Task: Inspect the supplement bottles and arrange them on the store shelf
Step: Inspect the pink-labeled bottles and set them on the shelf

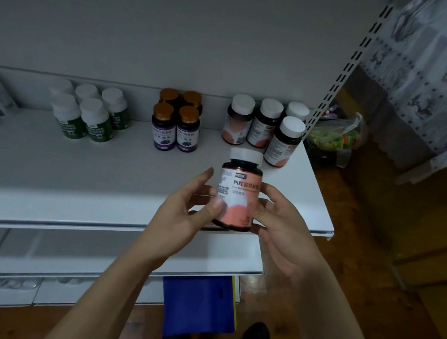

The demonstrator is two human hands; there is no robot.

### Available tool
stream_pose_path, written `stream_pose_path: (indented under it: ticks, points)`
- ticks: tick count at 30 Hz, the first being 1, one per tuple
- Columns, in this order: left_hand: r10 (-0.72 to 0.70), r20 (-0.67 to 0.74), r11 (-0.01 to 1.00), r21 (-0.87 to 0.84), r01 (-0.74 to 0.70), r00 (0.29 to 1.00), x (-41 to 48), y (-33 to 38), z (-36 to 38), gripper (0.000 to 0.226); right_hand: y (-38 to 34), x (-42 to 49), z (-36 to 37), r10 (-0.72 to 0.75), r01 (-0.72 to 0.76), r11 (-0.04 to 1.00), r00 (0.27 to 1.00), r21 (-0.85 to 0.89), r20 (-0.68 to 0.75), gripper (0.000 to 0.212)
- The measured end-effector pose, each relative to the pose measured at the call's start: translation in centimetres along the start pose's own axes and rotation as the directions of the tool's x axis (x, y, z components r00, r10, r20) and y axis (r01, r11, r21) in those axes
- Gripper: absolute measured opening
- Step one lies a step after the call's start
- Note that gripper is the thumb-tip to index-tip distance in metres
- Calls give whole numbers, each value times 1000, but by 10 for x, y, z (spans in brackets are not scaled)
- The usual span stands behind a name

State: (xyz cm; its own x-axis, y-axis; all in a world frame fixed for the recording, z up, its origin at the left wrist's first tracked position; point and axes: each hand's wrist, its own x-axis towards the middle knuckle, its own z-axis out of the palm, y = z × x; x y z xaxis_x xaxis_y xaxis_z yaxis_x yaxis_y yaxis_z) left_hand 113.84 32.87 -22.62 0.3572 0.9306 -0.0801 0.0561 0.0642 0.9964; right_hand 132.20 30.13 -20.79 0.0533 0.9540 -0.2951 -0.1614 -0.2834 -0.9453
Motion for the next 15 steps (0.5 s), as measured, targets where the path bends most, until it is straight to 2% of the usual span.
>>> stream_pose_path:
  ticks: [2,4,9,15]
  points:
    - [10,27,1000,-1,-10,1000,1,1,1,74,2,0,2,-20,21,1000,1000,3,-10,46]
    - [14,41,1000,12,-14,999,0,2,4,70,2,0,1,-19,19,1000,999,8,-26,43]
    - [27,59,999,22,-29,998,-1,0,2,60,0,-1,0,-5,6,1000,1000,30,-27,50]
    - [-9,78,999,53,5,997,-1,1,1,64,2,0,1,-5,5,1000,999,-1,-44,44]
